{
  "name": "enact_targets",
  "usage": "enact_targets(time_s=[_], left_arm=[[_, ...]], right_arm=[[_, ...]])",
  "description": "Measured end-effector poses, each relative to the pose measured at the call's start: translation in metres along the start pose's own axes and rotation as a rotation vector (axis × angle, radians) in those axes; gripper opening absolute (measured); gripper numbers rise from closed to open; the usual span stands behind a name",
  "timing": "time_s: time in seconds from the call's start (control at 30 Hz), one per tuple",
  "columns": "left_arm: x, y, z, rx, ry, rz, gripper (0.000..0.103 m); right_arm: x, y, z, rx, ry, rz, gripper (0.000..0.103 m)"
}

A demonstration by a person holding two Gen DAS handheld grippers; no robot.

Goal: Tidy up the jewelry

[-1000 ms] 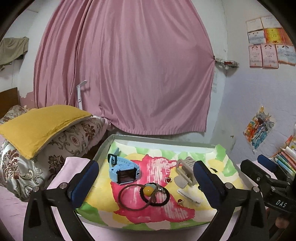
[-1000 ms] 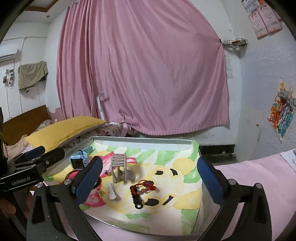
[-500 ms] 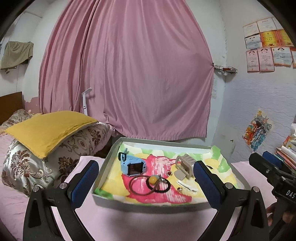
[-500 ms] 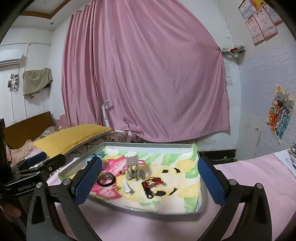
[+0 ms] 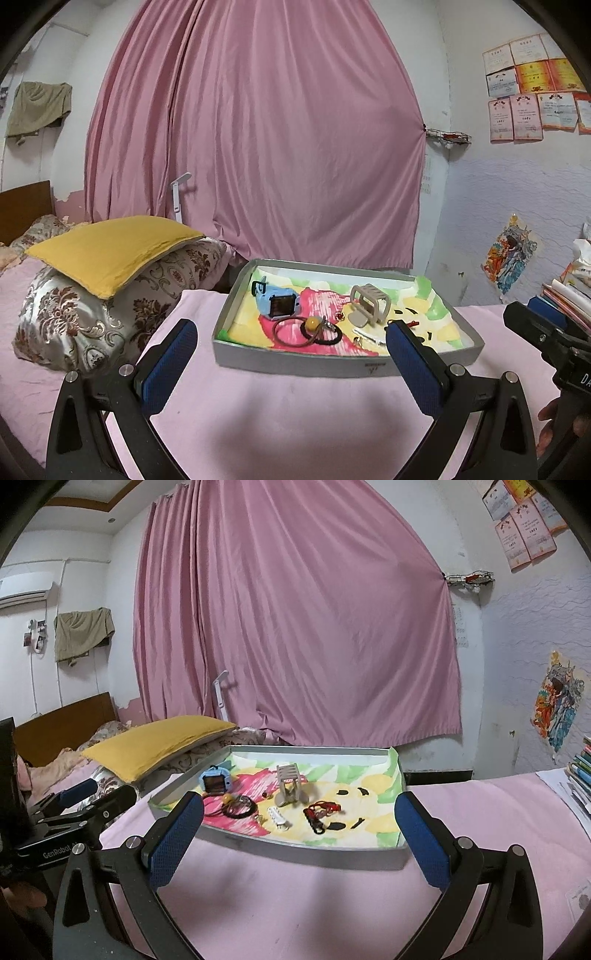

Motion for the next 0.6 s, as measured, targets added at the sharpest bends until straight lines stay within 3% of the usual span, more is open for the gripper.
enact_targets(time_s=[0.6], left_arm=[[-0.037,0.024,-0.027,-0.009,-0.044,0.042,0.102]], right_arm=[[-0.034,0.016,-0.04,0.017,-0.024,-0.003,0.101]])
Point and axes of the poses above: each gripper's, at about its wrist camera, not at the fingertips, and x roughly the way its jaws point, y to its left, z to its top, the point moved 5 cm from there along x, roughly the way its jaws point, and after that the axes turned 8 degrees about z, right-handed, at the moved point
